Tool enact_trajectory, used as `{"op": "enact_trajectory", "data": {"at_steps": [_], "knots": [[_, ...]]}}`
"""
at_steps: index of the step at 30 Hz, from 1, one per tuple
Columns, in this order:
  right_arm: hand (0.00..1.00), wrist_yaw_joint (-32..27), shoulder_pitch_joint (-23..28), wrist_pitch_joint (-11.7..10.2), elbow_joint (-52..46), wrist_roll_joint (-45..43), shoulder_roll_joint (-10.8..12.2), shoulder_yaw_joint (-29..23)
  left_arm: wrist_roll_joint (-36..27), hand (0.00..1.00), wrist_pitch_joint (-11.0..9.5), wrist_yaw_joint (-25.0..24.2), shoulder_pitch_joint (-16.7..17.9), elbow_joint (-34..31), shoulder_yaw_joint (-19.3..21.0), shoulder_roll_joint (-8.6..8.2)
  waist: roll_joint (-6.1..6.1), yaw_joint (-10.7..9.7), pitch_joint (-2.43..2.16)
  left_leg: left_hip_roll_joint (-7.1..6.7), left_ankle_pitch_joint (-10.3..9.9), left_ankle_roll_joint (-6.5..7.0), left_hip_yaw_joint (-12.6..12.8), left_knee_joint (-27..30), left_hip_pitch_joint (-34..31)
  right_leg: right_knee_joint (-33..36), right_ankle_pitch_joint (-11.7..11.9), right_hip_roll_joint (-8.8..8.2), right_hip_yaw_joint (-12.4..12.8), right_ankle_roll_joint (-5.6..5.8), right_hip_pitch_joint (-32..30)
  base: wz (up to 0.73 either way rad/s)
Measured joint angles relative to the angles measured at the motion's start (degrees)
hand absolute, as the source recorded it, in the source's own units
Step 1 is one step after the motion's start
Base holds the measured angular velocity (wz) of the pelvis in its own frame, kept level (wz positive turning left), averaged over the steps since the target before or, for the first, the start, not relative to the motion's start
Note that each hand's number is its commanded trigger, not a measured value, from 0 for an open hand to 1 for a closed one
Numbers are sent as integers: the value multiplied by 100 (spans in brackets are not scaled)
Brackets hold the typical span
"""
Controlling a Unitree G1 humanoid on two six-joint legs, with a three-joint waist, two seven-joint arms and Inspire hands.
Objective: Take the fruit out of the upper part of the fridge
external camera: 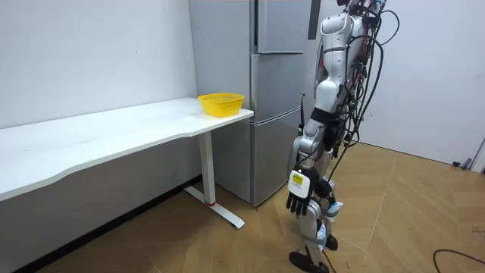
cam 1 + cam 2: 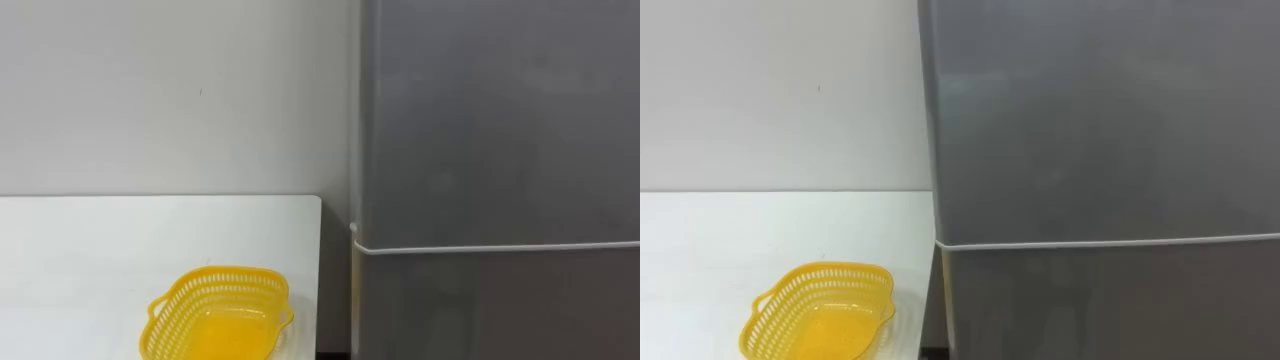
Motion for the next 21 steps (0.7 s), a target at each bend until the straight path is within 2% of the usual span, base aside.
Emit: {"op": "enact_trajectory", "data": {"at_steps": [6, 15, 21], "knots": [[0, 10, 48, 17, 62, -15, 49, -4, 1, 0, 1, 1, 4, 0, 0, 0, -8, -11, 0, 0, 0, 0, 2, 1, 0, 8, 0, -1, -3, 0, 1, 0], [0, 8, 83, 220, 210, 76, 97, -95, 1, 0, 108, -3, 39, -6, 35, -4, -41, -39, -2, -3, 0, 0, 16, -7, 104, 0, -10, -6, -1, 9, 89, 0], [0, -2, 151, 244, 197, 74, 112, -231, -1, 0, 115, 35, 54, -16, 118, 0, -47, -150, -4, -6, 0, 0, 15, -7, 108, -2, -10, -6, 6, 9, 88, 0]]}}
